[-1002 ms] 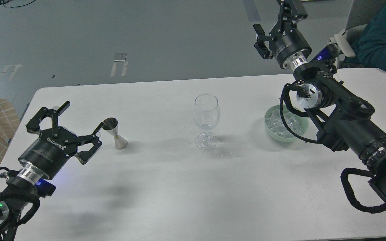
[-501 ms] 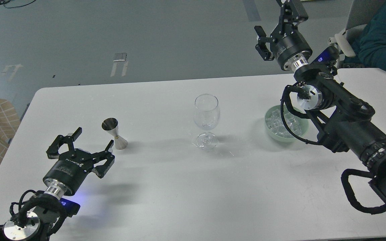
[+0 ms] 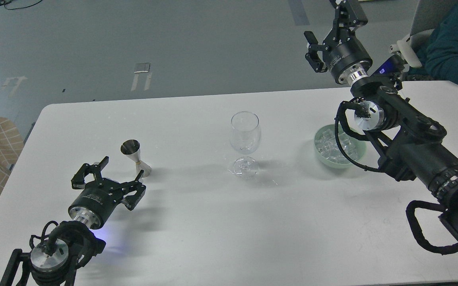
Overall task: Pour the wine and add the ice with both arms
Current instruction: 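Lift the metal jigger upright off the table with the left gripper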
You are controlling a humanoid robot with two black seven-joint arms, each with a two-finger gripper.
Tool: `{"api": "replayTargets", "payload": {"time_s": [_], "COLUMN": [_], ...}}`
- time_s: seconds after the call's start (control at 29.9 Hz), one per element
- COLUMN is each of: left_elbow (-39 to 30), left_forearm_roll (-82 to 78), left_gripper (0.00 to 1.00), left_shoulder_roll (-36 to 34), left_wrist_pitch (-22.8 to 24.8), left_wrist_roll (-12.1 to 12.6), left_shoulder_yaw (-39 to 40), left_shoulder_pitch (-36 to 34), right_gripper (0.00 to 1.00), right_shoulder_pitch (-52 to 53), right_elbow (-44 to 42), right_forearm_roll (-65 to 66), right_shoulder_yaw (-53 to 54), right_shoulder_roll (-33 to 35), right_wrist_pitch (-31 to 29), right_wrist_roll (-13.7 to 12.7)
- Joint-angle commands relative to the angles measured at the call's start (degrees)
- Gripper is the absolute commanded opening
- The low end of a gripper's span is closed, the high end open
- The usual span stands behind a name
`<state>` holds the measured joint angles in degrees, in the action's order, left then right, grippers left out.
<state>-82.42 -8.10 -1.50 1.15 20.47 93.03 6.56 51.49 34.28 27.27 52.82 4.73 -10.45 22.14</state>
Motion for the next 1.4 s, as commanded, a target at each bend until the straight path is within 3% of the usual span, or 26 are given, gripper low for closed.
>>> {"api": "replayTargets", "payload": {"time_s": [0.0,0.43,0.6,0.84,0.94,1.14,1.2,1.37], "left_elbow": [1.1,9.6,11.7,14.7,15.3,15.4,15.4,15.4], "left_forearm_roll": [-1.1,-4.4,-4.6,-4.6,-4.6,-5.3,-6.5,-6.6], "left_gripper": [0.97,0.95,0.90,0.70,0.56,0.42,0.28,0.24], "left_shoulder_roll": [0.4,1.4,1.4,1.4,1.4,1.5,1.4,1.5], "left_wrist_pitch": [0.0,-0.1,-0.1,0.0,-0.1,0.3,0.8,2.3], "left_wrist_roll": [-0.1,-0.1,-0.1,-2.3,-2.6,-2.8,-3.2,-3.4], "left_shoulder_yaw": [-0.7,-1.0,-1.0,-1.1,-1.1,-1.9,-2.0,-1.9], "left_shoulder_pitch": [-1.1,-9.2,-10.2,-13.0,-13.4,-13.3,-13.1,-13.1], "right_gripper": [1.00,1.00,1.00,1.00,1.00,1.00,1.00,1.00], "right_shoulder_pitch": [-0.4,-0.5,-0.5,-0.4,-0.5,-0.3,-0.4,-0.5], "right_elbow": [0.1,0.1,0.0,0.1,0.1,0.1,0.0,-0.1], "right_forearm_roll": [0.1,0.1,0.1,0.1,0.1,0.1,0.1,0.1], "right_shoulder_yaw": [-0.1,-0.1,-0.1,-1.1,-1.1,-1.1,-1.1,-1.1], "right_shoulder_roll": [0.0,0.0,0.1,0.0,0.0,0.0,0.0,0.0], "right_wrist_pitch": [0.0,0.0,0.0,0.0,0.0,0.1,0.1,0.1], "right_wrist_roll": [-0.1,-0.1,-0.1,-0.1,-0.1,-0.1,-0.1,-0.1]}}
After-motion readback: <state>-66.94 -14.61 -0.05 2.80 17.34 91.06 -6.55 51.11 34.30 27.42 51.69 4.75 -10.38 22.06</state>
